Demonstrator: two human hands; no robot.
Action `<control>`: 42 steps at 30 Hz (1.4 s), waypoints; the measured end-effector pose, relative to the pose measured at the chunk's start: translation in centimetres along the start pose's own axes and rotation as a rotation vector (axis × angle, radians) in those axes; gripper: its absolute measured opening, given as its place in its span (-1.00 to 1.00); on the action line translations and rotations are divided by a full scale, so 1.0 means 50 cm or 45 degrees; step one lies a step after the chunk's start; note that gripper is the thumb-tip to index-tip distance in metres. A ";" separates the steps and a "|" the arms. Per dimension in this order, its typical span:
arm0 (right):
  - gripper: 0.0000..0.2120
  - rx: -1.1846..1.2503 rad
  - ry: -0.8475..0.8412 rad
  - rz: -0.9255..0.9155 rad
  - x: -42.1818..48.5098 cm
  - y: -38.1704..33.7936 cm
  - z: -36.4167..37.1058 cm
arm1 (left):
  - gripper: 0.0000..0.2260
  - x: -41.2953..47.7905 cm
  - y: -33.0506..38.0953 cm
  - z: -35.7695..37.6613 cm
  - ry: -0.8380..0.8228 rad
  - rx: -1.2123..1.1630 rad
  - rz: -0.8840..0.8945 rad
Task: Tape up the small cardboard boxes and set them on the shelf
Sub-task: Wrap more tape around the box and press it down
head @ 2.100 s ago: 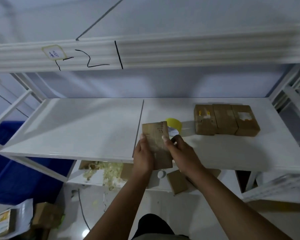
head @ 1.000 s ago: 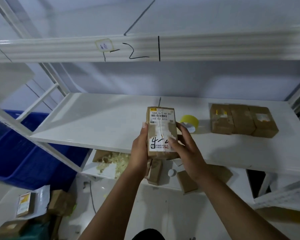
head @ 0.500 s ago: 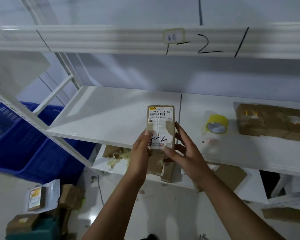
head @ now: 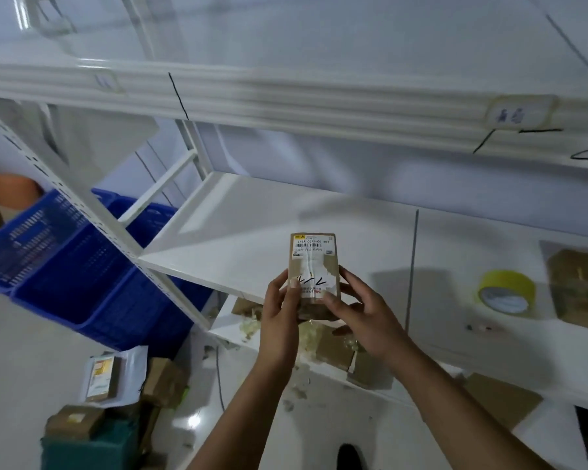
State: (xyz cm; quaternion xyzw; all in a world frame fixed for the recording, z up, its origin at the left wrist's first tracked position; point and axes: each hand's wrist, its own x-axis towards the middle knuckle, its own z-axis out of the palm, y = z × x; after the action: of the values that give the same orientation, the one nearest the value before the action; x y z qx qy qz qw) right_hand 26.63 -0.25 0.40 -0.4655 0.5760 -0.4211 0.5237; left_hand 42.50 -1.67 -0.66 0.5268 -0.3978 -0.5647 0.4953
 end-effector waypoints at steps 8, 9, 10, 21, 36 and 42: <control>-0.47 -0.017 -0.101 0.026 0.150 -0.047 0.093 | -0.61 0.085 0.060 -0.071 0.068 0.119 0.052; -0.50 -0.018 -0.106 0.025 0.169 -0.055 0.110 | -0.63 0.102 0.061 -0.088 0.123 0.141 0.060; -0.53 -0.015 -0.117 0.027 0.188 -0.062 0.129 | -0.64 0.121 0.063 -0.107 0.184 0.169 0.064; -0.46 0.012 -0.013 0.162 0.404 -0.095 0.382 | -0.75 0.365 0.077 -0.333 0.224 0.439 0.096; -0.63 0.052 0.215 0.326 0.678 -0.069 0.618 | -0.72 0.716 0.076 -0.524 -0.045 0.473 0.032; -0.58 0.056 0.190 0.357 0.740 -0.063 0.631 | -0.73 0.781 0.065 -0.559 -0.131 0.343 -0.016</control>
State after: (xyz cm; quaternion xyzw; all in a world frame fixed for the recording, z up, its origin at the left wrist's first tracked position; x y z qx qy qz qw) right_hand 57.65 -37.00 -7.39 -0.3365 0.6633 -0.3897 0.5430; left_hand 72.38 -38.51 -8.93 0.5612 -0.4915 -0.5355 0.3957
